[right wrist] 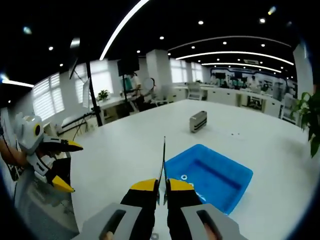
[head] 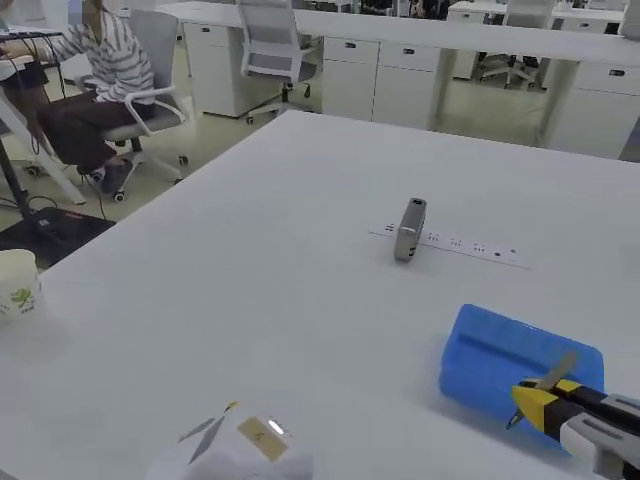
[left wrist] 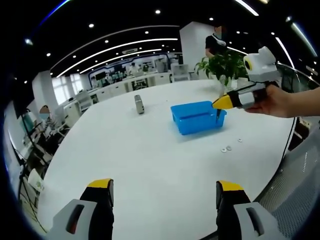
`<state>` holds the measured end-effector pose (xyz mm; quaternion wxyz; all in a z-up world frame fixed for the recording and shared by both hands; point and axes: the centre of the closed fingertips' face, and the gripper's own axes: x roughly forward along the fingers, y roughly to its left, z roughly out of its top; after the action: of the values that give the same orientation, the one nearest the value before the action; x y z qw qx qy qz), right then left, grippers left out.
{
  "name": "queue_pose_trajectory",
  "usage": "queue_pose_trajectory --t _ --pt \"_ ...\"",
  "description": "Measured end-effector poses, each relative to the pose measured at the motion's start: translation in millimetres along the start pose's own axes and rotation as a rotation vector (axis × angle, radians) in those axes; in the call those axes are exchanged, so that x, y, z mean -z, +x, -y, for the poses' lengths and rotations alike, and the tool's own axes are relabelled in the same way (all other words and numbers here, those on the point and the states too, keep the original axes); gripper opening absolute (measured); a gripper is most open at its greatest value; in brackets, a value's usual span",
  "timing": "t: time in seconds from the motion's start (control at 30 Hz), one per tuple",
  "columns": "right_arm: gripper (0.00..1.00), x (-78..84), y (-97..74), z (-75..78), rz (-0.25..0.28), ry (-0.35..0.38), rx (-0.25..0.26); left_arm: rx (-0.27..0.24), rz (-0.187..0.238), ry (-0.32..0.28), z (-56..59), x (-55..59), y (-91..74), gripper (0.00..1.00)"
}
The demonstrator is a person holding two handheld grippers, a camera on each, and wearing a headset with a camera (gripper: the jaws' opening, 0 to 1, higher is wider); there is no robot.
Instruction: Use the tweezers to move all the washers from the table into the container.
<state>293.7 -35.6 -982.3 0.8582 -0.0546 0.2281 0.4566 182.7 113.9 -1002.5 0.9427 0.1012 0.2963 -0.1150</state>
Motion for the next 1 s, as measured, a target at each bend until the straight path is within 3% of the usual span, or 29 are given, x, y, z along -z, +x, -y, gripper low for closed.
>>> queue_pose_trajectory --t 0.23,0.6,1.0 --pt "0.04 18.1 -5.7 -13.0 -0.030 0.027 -0.029 0.011 -0.024 0.001 1.9 4.2 1.7 0.87" --pt "0.04 47.7 -2.2 -20.0 -0.078 0.043 -0.018 0.016 -0.017 0.015 3.8 3.1 1.3 0.87" --pt "0.04 52.8 2.9 -15.8 -0.080 0.031 0.014 0.009 -0.012 0.018 2.2 2.6 0.2 0.86"
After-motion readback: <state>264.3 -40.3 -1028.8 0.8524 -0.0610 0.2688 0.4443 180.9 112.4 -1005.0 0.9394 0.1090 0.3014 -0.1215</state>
